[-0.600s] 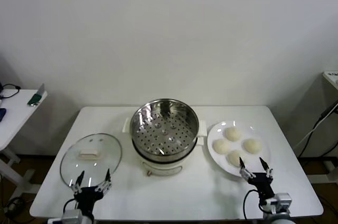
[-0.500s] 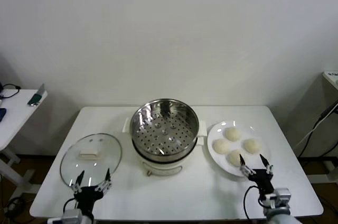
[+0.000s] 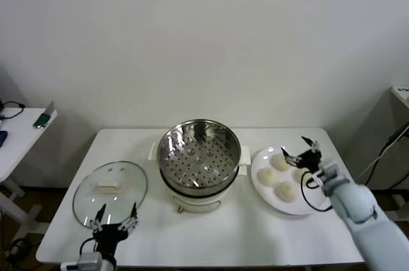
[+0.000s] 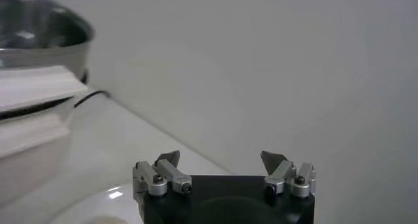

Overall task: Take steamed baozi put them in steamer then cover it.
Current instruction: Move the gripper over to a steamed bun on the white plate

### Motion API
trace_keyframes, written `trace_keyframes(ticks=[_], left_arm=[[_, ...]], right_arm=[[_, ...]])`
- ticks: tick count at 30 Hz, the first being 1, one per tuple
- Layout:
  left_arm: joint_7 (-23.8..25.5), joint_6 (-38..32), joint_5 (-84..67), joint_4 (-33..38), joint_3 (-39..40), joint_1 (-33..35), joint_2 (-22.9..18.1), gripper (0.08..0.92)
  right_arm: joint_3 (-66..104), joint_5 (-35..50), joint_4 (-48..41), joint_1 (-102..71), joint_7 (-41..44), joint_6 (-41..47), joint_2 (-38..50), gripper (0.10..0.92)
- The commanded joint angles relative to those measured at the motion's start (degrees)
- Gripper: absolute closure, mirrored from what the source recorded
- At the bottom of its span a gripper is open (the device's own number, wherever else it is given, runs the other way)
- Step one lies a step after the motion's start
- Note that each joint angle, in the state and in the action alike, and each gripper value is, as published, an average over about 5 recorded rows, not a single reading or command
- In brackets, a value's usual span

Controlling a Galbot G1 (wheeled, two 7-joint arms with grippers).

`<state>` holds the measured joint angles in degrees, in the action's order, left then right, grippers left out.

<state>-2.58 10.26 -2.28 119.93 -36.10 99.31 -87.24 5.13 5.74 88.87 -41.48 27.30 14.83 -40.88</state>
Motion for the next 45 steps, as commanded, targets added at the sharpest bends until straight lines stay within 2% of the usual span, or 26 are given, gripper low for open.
trace_keyframes(ticks=[1,6,10,18,27,35,45], left_arm=[[0.1,-0.1,0.1,-0.2,0.2,0.1,0.1,0.177],[0.1,-0.2,0.3,-0.2,0.3,0.5,0.0,0.177],[0.1,-0.3,0.4,-0.1,0.4,0.7,-0.1,0.177],[0.1,-0.3,0.4,-0.6,0.3,0.9,-0.1,0.177],[0.1,-0.8,0.3,-1.3,0.1,0.8,0.0,0.177],[-0.1,-1.5,0.3,-1.9,0.4,1.1,-0.1,0.177],[-0.2,-1.7,0.2,-1.7,0.5,1.9,-0.1,0.177]], right_arm=[[-36.9,-12.7,-13.3,37.3,34.5,-8.7,13.4,0.203],[-53.3,-12.3,-19.9,49.7,41.9,-11.3,11.1,0.203],[-58.3,-9.8,-24.4,52.7,42.5,-9.5,7.4,0.203],[-56.1,-8.1,-32.0,47.8,38.6,-5.7,-2.0,0.203],[-48.3,-11.9,-43.2,43.6,33.4,-6.7,-12.4,0.203],[-47.8,-14.4,-47.5,43.5,31.7,-7.8,-16.1,0.203],[-49.1,-14.2,-49.1,43.5,34.3,-7.3,-17.3,0.207]])
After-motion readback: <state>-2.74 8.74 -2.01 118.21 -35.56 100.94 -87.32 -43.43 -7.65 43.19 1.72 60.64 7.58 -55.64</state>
